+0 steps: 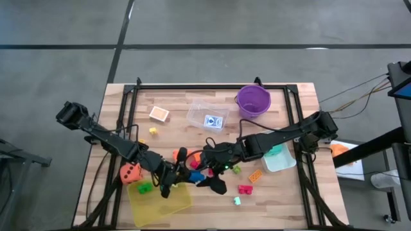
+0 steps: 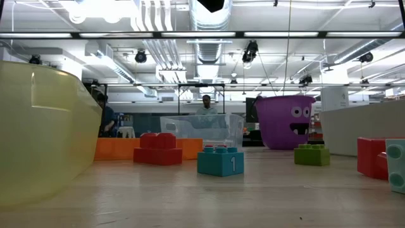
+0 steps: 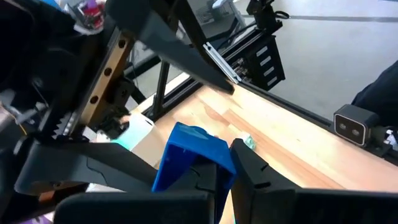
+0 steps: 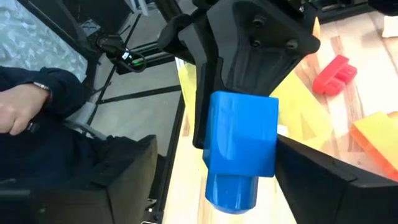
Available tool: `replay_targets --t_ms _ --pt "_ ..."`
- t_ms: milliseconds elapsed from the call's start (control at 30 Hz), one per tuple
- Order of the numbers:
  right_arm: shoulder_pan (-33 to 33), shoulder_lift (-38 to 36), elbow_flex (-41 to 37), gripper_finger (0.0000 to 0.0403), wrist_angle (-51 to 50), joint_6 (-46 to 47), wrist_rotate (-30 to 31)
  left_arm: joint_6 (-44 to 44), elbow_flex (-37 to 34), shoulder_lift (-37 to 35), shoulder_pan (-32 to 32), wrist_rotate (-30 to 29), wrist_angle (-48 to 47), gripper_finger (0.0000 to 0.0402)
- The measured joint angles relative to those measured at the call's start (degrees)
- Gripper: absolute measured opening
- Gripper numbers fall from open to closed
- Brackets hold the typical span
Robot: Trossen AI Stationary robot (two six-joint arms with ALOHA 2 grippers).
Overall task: Pick & Place Toys
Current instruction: Put the blue game piece into the yellow bin
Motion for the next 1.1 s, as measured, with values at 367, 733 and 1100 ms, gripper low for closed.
replay_targets --t_ms 367,733,1100 --pt "0.0 0.0 -0.2 0.0319 -2.6 1.3 3.7 -21.3 4.7 -1.0 0.0 0.0 -20.6 0.0009" --pt "1.7 0.0 -2.4 0.0320 -12.1 4.2 14.9 -39.3 4.9 -1.1 -1.3 5.4 -34.4 0.0009" --pt "4.3 0.0 -9.2 0.0320 -8.9 7.2 21.1 -58.6 6.2 -1.1 -3.9 10.3 -45.7 0.0008"
